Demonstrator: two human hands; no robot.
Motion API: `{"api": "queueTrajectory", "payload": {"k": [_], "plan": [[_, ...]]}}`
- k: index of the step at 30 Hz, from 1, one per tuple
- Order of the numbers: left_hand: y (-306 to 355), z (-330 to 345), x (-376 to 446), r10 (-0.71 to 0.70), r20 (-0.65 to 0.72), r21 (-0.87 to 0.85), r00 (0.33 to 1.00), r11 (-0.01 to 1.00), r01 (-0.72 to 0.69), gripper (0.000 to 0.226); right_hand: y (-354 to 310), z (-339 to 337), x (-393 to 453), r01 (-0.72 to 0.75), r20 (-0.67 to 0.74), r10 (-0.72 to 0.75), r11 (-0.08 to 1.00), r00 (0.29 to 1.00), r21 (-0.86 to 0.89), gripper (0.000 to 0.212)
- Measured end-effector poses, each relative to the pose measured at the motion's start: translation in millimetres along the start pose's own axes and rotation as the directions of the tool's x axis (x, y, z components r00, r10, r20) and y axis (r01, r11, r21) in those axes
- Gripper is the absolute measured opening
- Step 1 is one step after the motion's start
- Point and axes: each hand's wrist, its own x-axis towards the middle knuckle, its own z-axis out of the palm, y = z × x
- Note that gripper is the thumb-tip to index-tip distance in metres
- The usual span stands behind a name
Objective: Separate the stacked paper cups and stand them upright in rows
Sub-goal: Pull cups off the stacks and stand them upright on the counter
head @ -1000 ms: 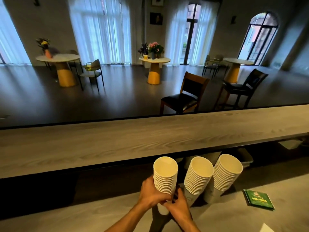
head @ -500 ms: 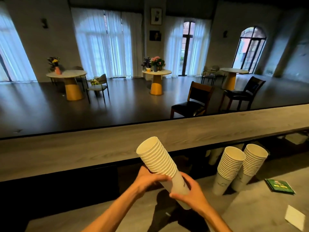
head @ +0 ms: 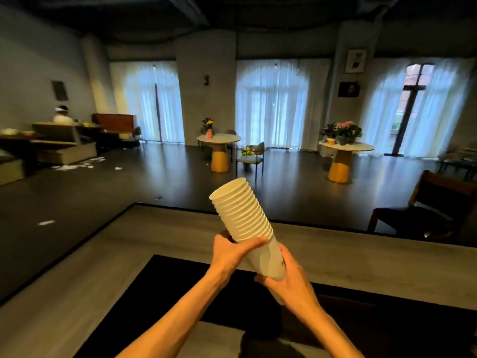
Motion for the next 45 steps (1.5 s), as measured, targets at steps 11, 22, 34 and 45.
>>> {"api": "queueTrajectory", "payload": {"k": [11, 22, 34, 45], "plan": [[54.7, -158.3, 37.9, -0.031, -0.64, -0.215, 0.768, 0.966, -0.141, 0.058, -95.5, 161.5, 130.0, 0.482, 0.187, -0.45, 0.855, 0.873, -0.191, 0.089], [137.2, -331.9, 124.2, 0.146, -0.703, -0.313, 0.696, 0.816, -0.486, 0.069, -109.4, 279.6, 250.1, 0.134, 0.102, -0.158, 0.969, 0.982, 0.21, 0.09], [53.0, -458.0, 196.3, 0.203, -0.663, -0.152, 0.721, 0.906, -0.395, 0.049, -124.1, 395.2, 391.7, 0.031, 0.107, -0.045, 0.991, 0.993, 0.128, 0.097], [-11.6, -494.5, 220.3, 0.08, -0.628, -0.258, 0.774, 0.917, -0.305, 0.106, -112.6, 459.4, 449.1, 0.071, 0.187, -0.083, 0.995, 0.979, 0.066, 0.102]]}}
